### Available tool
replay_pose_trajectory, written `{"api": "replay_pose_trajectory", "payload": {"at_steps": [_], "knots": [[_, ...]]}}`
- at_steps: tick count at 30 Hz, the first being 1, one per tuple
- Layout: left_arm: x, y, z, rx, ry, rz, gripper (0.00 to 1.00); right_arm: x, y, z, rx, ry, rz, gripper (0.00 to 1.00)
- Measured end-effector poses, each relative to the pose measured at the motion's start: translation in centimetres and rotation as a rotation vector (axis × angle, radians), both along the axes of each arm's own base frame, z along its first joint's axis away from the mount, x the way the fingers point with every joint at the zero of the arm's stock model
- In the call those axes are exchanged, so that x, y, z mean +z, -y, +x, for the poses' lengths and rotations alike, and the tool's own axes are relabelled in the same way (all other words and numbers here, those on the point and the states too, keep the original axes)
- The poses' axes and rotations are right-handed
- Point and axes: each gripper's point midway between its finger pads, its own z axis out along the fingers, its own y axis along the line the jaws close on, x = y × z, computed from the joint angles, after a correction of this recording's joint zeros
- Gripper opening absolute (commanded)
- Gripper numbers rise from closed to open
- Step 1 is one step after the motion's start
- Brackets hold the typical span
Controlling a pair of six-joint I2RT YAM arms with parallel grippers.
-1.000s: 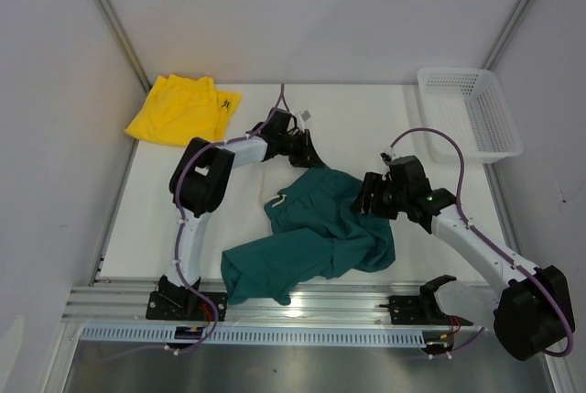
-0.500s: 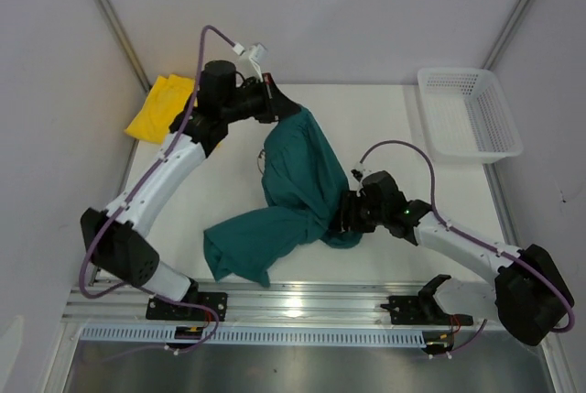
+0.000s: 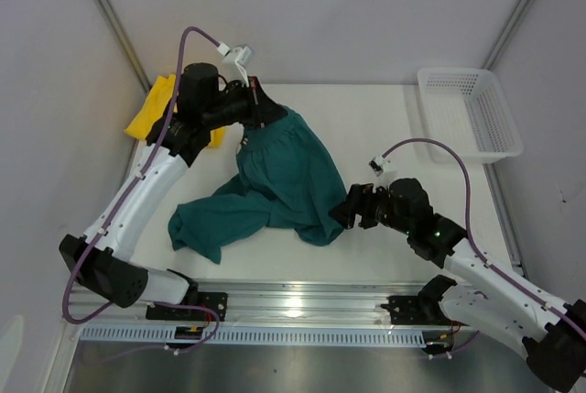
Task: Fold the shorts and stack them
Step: Flatten the shorts out
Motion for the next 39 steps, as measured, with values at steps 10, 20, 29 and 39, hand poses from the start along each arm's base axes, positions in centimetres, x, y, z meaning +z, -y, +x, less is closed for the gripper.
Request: {"api": "replay_pose_trajectory", "payload": {"at_steps": [10, 20, 29, 39], "knots": [[3.9, -1.5, -2.1, 0.016, 0.078, 0.007, 0.00, -1.7, 0.7, 0.3, 0.002, 0.111, -0.081, 0.81], [7.3, -2.2, -3.7, 0.013, 0.154, -0.011, 0.00, -2.7, 1.3, 2.0, -0.046, 0.230, -0.137, 0.77], [7.8, -2.5, -4.2, 0.007, 0.162, 0.006, 0.00, -1.8, 0.7, 3.5, -0.018, 0.338, -0.155, 0.71], [7.5, -2.6, -4.3, -0.002, 0.165, 0.023, 0.00, -2.1, 1.7, 5.4, 0.002, 0.348, -0.150, 0.70]]}}
